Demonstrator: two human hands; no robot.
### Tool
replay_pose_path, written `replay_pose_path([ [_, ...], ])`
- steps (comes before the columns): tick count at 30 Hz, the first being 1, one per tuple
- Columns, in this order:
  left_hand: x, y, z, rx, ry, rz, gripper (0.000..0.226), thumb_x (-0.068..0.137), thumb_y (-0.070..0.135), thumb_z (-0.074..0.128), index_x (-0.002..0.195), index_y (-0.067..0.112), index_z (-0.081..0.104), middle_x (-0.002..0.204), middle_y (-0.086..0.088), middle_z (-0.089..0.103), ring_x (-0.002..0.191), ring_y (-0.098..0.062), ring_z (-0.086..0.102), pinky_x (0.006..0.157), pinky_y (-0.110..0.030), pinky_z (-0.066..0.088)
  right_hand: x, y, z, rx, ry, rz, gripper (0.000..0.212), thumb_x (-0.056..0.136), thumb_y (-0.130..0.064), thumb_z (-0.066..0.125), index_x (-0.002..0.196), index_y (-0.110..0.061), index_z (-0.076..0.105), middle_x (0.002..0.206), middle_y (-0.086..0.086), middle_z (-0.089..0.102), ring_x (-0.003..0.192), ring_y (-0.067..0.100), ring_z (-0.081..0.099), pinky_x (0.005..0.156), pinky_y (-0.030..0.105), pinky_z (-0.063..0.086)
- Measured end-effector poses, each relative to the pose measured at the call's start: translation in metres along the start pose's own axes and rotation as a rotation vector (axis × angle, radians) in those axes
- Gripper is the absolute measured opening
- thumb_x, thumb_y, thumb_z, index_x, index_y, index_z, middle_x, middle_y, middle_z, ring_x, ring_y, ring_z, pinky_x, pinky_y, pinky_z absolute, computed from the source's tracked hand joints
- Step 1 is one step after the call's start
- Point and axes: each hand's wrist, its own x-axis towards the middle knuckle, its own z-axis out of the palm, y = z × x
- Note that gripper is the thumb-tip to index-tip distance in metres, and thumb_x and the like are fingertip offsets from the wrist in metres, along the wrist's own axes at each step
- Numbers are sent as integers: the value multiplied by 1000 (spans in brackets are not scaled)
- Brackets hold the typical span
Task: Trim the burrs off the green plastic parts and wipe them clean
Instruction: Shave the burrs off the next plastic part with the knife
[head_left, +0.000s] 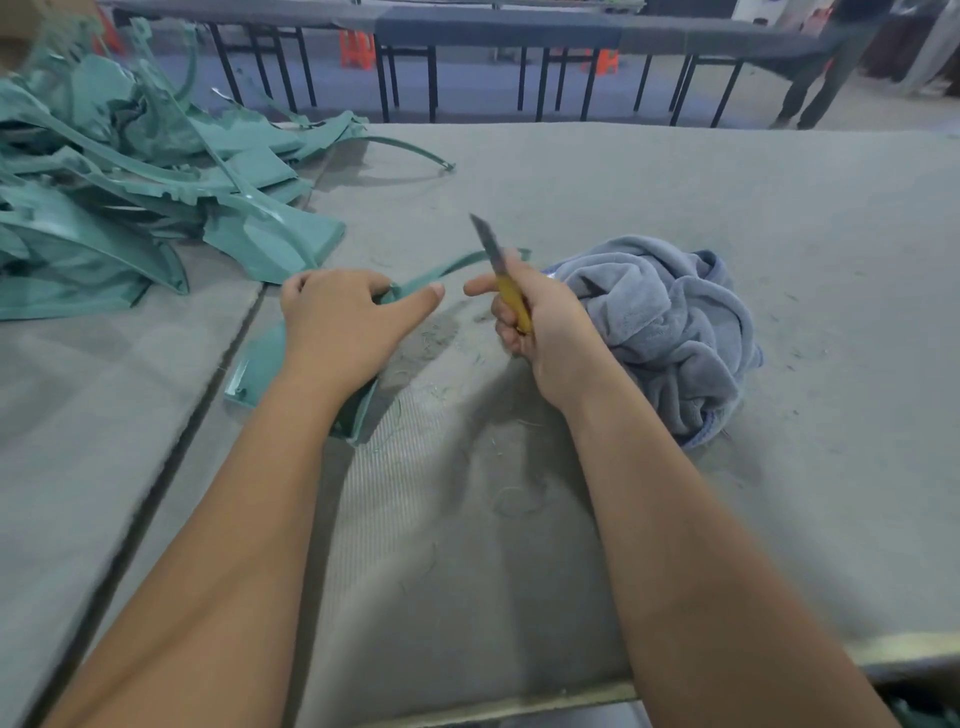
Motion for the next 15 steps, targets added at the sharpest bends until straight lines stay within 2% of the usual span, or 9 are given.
replay_pose_path([
  [2, 2, 0, -3, -50, -17, -96, 67, 72, 72, 48, 54, 7, 42, 57, -16, 53, 66, -23, 51, 89, -42, 39, -1, 3, 3, 57, -30, -48, 34, 100, -33, 49, 70, -18, 57, 54, -6, 40, 44, 8, 29, 41, 20, 21],
  [3, 3, 1, -4, -62, -45, -130, 73, 70, 73, 48, 60, 0, 51, 59, -18, 53, 66, -26, 52, 85, -41, 40, -2, 5, 5, 99, -48, -72, 32, 100, -29, 50, 69, -19, 53, 55, -6, 42, 43, 8, 28, 39, 20, 19],
  [5, 3, 4, -4, -53, -97, -163, 76, 68, 71, 48, 72, -4, 61, 57, -10, 45, 64, -29, 52, 81, -38, 39, -5, 7, 9, 178, -99, -95, 32, 100, -27, 49, 70, -19, 49, 52, -5, 43, 38, 7, 26, 38, 19, 16],
  [6, 3, 6, -4, -37, -114, -169, 72, 68, 68, 48, 72, -3, 62, 57, -6, 45, 66, -30, 53, 82, -38, 39, -6, 7, 11, 195, -122, -91, 32, 101, -27, 48, 70, -18, 48, 50, -5, 42, 36, 7, 25, 38, 19, 14],
  [10, 2, 10, -6, -51, -181, -204, 38, 63, 54, 47, 63, 16, 51, 58, 0, 43, 64, -22, 46, 78, -38, 36, -9, 9, 21, 92, -110, -61, 34, 101, -22, 47, 68, -17, 46, 43, -8, 34, 34, 5, 21, 36, 16, 12],
  [15, -5, 13, -7, -27, -178, -135, 37, 62, 50, 46, 54, 19, 28, 50, 5, 29, 57, -17, 37, 73, -35, 27, -9, 9, 22, 130, -34, -73, 37, 102, -22, 47, 66, -17, 43, 45, -8, 31, 37, 5, 19, 37, 18, 12],
])
